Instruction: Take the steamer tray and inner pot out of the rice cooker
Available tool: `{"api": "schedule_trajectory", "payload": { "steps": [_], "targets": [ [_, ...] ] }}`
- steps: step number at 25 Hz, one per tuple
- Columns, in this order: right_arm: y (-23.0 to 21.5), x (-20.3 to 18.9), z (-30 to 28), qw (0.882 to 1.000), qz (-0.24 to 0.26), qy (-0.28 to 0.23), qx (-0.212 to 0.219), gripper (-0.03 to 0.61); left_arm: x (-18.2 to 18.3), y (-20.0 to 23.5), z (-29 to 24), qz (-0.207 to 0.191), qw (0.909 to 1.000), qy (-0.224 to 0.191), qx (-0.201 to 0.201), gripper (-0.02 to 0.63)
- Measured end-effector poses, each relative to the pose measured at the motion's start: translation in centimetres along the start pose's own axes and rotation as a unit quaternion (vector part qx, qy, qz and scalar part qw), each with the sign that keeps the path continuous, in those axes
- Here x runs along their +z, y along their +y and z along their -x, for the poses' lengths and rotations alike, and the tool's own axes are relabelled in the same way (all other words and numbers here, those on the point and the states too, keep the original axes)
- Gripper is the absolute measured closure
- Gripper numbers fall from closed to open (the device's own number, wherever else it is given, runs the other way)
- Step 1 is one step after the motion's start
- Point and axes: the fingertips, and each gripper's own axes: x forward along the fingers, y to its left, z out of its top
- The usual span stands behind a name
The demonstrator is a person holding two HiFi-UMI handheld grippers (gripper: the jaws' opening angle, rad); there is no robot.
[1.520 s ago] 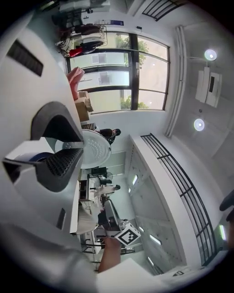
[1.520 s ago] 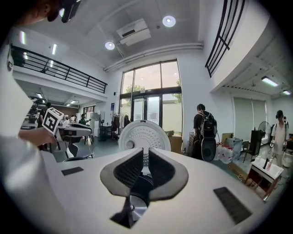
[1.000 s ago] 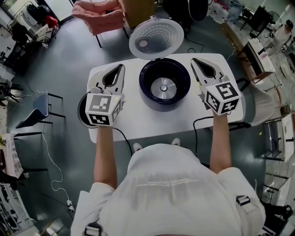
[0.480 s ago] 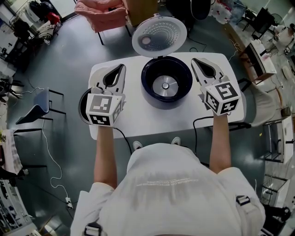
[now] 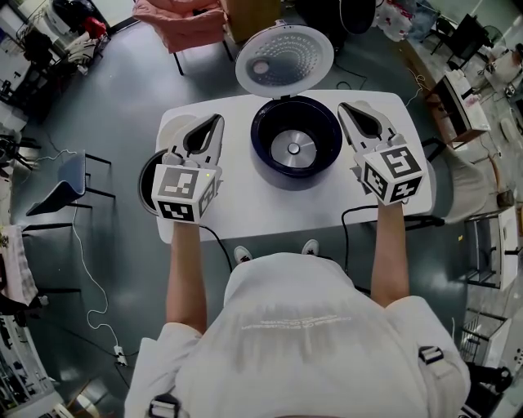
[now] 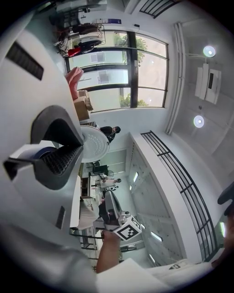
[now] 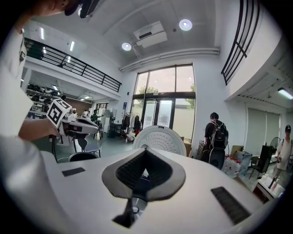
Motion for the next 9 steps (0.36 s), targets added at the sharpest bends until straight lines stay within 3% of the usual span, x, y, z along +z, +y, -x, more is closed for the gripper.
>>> {"api": "schedule_trajectory", "payload": {
  "steps": [9],
  "targets": [
    [0.98,-0.07,-0.13,1.000,0.009,-0.006,0.009,0.552,0.03,-0.15,0.49,-0.008,1.0000,0.000,-0.002,0.598]
  ]
}}
